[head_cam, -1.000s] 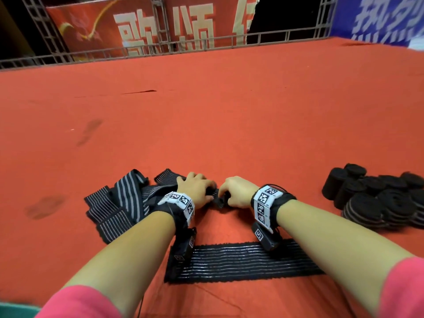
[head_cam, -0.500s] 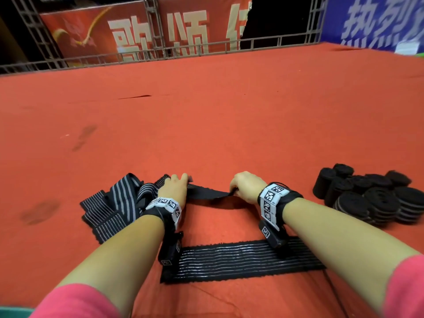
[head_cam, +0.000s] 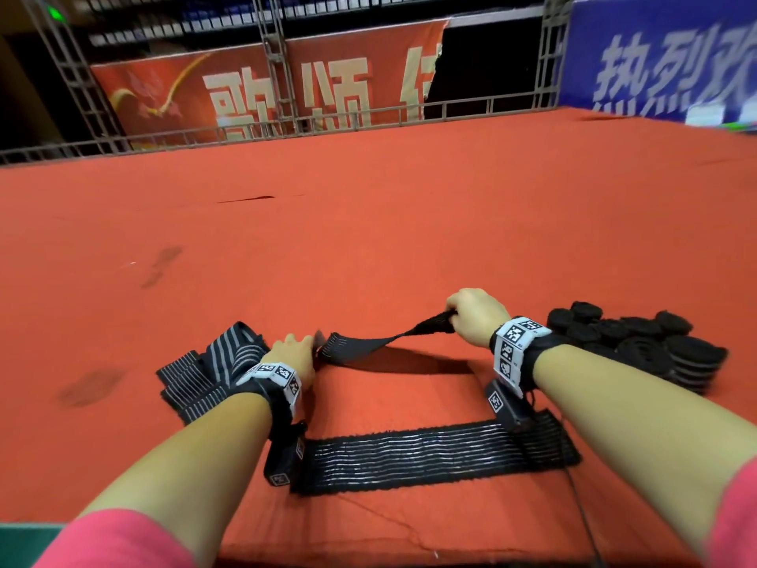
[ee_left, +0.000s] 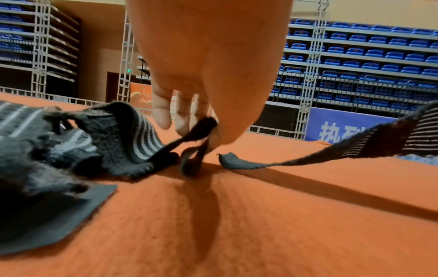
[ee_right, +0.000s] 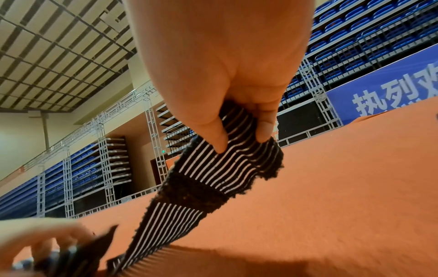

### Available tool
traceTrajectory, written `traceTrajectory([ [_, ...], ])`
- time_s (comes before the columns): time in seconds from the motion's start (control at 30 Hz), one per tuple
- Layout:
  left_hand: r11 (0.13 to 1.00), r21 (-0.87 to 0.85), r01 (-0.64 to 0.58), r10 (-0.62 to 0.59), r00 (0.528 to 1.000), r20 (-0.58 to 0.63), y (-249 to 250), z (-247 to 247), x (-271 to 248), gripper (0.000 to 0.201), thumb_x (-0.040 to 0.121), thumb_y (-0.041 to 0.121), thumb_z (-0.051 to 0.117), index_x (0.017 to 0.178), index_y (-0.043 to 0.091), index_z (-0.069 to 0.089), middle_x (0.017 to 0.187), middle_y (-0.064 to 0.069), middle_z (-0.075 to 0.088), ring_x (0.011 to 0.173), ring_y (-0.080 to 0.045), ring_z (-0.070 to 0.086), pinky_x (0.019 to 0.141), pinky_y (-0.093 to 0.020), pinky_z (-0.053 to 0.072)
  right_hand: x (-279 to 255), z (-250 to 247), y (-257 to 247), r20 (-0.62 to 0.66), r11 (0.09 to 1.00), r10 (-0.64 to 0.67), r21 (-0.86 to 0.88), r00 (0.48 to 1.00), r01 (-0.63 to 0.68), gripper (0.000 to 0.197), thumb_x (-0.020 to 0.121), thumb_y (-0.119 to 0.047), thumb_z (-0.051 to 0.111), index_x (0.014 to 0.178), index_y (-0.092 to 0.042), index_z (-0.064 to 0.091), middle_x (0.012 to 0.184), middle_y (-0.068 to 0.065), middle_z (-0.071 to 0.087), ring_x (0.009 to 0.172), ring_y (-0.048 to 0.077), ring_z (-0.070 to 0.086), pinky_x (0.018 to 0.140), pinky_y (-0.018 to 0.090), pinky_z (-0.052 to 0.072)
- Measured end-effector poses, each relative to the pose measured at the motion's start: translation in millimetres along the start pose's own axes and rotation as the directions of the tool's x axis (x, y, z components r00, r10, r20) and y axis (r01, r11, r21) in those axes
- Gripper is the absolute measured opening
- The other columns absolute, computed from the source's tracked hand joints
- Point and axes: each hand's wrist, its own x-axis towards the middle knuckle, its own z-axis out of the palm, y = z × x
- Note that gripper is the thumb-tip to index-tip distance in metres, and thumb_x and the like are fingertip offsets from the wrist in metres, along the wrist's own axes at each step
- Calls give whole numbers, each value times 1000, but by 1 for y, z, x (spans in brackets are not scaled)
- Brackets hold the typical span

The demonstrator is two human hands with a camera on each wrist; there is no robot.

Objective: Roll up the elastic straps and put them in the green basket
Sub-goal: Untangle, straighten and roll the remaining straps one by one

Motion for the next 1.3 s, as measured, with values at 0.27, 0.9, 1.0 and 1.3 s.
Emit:
traceTrajectory([
  [0.27,950,-263,-169,159,986,-60,60,-17,-24,81,76,51,75,144,20,42,136,-10,51,126,-34,47,105,-42,42,-32,-49,-12,-107,996,-65,53,992,71,26,82,-7,49,94,-15,71,100,7,66,96,31,59,71,35,46],
  [0.9,863,-485,-138,45,979,-200,78,-42,-71,14,84,8,59,96,11,67,98,-14,71,95,-31,66,72,-27,40,-91,-107,19,-224,973,-18,221,974,69,23,80,0,64,96,-14,74,94,3,69,89,18,62,81,30,52],
  [1.0,867,-491,-83,0,986,-168,47,-40,-76,15,84,10,64,97,14,71,93,-10,73,90,-27,69,72,-26,47,-95,-98,26,-222,961,58,275,973,5,12,80,-10,70,91,-15,70,93,5,70,89,22,64,79,33,52],
  [1.3,811,-584,33,-143,979,-143,-10,-23,-95,7,85,11,74,90,10,69,86,-9,72,79,-24,69,71,-31,55,-109,-66,30,-106,939,152,325,983,-111,21,81,-26,74,73,-16,56,70,1,59,72,23,56,56,29,38],
])
